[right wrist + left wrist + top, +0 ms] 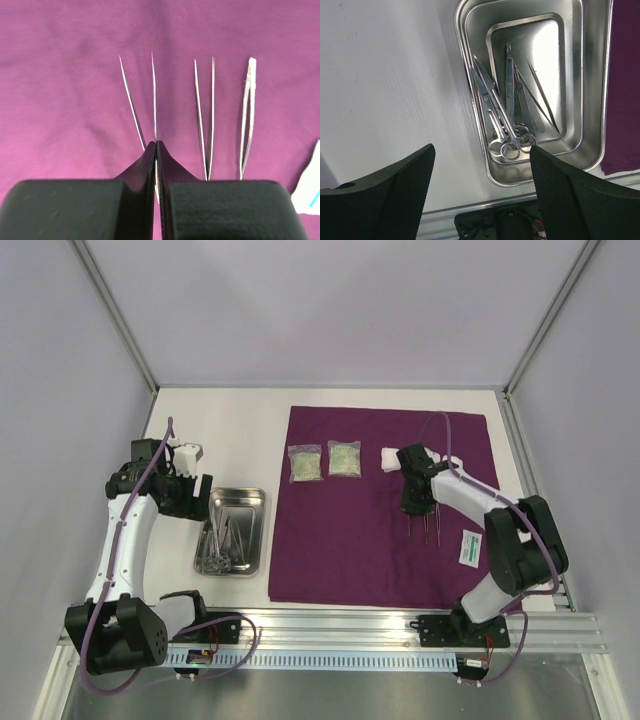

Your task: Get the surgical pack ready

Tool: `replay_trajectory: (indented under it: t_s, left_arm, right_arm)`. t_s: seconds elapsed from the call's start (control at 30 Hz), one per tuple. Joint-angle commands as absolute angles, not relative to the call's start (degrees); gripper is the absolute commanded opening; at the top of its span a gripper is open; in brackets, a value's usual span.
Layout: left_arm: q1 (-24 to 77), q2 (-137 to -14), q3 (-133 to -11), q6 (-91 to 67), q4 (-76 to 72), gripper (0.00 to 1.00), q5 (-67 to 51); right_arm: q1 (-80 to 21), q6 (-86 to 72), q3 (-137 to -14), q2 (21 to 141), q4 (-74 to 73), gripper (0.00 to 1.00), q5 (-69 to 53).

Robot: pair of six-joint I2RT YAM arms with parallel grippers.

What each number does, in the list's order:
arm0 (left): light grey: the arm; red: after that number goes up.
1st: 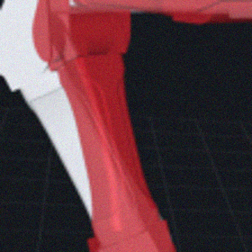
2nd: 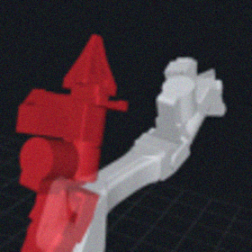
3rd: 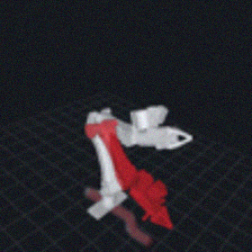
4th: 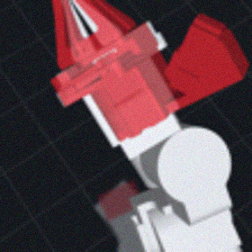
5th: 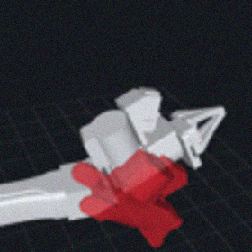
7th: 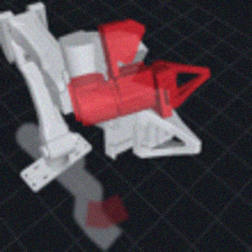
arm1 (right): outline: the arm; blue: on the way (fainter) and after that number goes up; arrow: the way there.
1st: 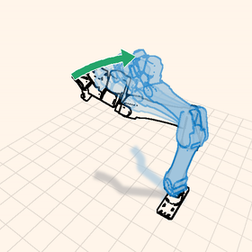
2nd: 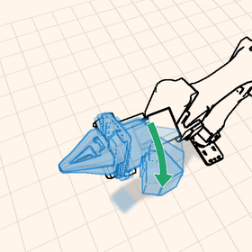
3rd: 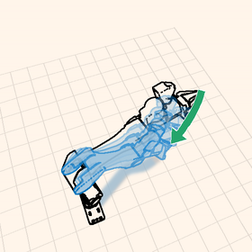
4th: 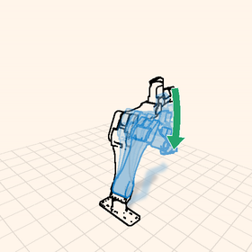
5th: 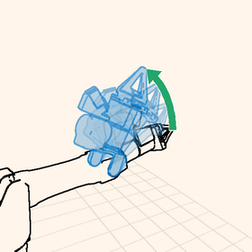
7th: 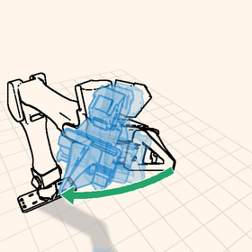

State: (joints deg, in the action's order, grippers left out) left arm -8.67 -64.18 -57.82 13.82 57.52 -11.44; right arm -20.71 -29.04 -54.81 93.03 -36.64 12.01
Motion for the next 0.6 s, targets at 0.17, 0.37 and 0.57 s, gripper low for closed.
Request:
replay_trajectory:
  t_s: [0.17,0.37,0.57]
  left_arm:
    - [-8.88,-64.34,-59.77,13.54,56.43,0.86,-11.42]
    - [-8.88,-63.02,-59.77,13.27,56.16,0.86,-10.55]
    - [-8.88,-60.47,-59.85,12.83,56.42,0.85,-8.01]
  right_arm:
    - [-32.05,-40.41,-58.71,75.25,-39.82,0.01,22.67]
    - [-49.55,-49.3,-67.64,80.49,-34.38,0.0,28.03]
    - [-61.78,-47.12,-90.55,102.27,-34.79,0.0,27.96]
